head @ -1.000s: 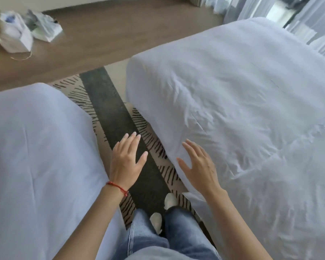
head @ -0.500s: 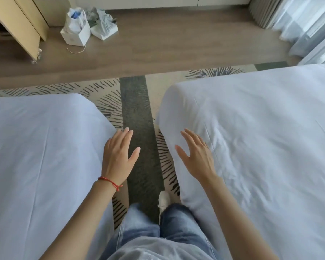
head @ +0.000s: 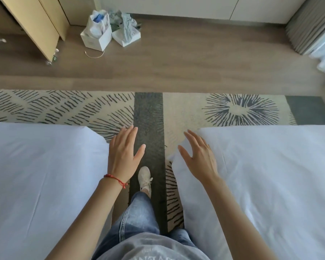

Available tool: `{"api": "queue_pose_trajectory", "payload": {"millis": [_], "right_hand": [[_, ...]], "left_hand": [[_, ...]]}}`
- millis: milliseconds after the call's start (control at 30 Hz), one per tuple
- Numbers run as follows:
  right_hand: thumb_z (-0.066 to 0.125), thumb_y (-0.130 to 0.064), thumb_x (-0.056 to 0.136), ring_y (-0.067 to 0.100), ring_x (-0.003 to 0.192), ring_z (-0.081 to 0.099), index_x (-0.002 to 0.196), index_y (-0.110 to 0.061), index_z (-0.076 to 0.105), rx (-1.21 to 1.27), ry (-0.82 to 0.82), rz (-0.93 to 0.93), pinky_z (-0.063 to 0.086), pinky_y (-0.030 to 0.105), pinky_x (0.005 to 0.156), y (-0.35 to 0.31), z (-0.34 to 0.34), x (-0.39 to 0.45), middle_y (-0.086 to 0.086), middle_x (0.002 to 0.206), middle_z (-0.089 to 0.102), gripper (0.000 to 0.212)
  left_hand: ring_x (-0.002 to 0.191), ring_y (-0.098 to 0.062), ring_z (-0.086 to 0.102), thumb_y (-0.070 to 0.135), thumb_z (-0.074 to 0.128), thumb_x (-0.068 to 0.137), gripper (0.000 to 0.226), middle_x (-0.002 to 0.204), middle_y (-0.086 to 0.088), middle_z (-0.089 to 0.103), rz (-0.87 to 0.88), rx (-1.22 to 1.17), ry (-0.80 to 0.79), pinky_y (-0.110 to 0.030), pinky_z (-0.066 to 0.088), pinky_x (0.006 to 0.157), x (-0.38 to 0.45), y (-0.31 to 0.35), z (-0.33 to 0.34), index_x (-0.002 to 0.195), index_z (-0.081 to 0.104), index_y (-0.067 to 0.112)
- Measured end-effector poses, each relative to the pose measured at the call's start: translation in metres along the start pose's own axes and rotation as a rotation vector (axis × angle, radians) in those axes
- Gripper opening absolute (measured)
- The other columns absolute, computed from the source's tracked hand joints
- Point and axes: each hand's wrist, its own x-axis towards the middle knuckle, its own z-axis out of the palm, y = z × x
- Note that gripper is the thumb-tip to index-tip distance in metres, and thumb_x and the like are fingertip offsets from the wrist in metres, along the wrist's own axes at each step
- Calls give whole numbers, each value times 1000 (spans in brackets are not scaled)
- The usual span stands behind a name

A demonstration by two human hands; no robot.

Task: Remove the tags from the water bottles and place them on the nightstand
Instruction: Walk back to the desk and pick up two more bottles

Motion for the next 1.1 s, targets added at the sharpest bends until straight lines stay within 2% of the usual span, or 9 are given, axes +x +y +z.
{"api": "queue_pose_trajectory", "payload": {"millis": [100,300,600,767,967,1100], "right_hand": [[44,-42,94,20,135,34,138,-17,40,-6,-34,-26,35,39,107,-21,8,82,2,147,39,51],[45,-41,94,20,134,36,137,-16,41,-19,-46,-119,34,38,104,-73,11,222,3,146,40,51],[50,-39,92,20,132,38,135,-17,43,88,-125,-199,37,35,101,-130,35,387,2,144,43,49],[49,-39,92,22,131,39,136,-17,42,62,-227,-365,37,36,101,-184,55,495,3,145,41,50],[45,-44,93,20,131,39,137,-18,42,-7,-348,-608,46,41,93,-265,79,599,1,145,42,51],[47,-41,93,22,131,40,136,-17,44,-39,-450,-774,41,41,100,-321,109,637,4,143,44,50]], "left_hand": [[125,-40,44,33,47,87,53,131,-23,51,-42,-7,4,-52,37,100,65,-30,-10,127,48,-2],[123,-42,45,38,37,87,58,129,-24,52,-56,28,-12,-55,38,99,175,-88,-48,124,50,-4],[128,-38,41,41,35,88,59,134,-22,49,-273,23,61,-54,36,103,279,-166,-64,128,47,-1],[127,-37,42,43,33,87,61,134,-21,50,-433,38,93,-54,37,102,342,-214,-84,129,46,0],[131,-34,38,45,31,87,62,137,-18,47,-635,41,196,-54,35,104,398,-269,-121,132,43,4],[135,-31,31,47,28,88,64,143,-16,40,-812,40,290,-49,26,110,403,-303,-143,136,37,6]]}}
